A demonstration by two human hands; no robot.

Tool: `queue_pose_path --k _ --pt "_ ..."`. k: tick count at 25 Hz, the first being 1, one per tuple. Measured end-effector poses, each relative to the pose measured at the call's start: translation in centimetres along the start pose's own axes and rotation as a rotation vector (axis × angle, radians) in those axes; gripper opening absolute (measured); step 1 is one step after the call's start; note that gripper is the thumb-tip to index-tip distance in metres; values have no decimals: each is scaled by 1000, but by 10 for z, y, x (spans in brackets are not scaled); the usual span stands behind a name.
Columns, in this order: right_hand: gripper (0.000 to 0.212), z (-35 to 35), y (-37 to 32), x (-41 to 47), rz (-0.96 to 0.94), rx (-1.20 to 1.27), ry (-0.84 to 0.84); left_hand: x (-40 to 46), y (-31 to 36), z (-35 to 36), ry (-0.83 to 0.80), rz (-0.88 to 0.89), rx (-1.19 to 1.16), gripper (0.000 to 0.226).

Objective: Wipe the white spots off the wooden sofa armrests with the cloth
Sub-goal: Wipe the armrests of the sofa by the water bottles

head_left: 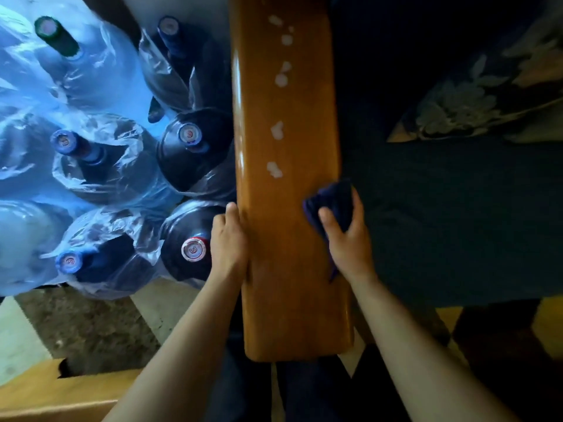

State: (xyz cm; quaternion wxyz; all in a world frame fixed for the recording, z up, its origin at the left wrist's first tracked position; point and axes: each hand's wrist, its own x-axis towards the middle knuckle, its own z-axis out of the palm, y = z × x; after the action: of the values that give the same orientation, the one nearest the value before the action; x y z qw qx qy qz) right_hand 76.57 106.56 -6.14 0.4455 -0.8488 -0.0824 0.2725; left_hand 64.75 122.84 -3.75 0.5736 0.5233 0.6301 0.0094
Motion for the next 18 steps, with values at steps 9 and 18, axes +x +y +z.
queue_pose_path --k 9,18 --pt "75 -31 72 -159 424 60 -66 20 29 21 132 -73 21 72" --pt "75 53 -31 2 -564 -959 -97 45 20 10 50 -293 -359 72"
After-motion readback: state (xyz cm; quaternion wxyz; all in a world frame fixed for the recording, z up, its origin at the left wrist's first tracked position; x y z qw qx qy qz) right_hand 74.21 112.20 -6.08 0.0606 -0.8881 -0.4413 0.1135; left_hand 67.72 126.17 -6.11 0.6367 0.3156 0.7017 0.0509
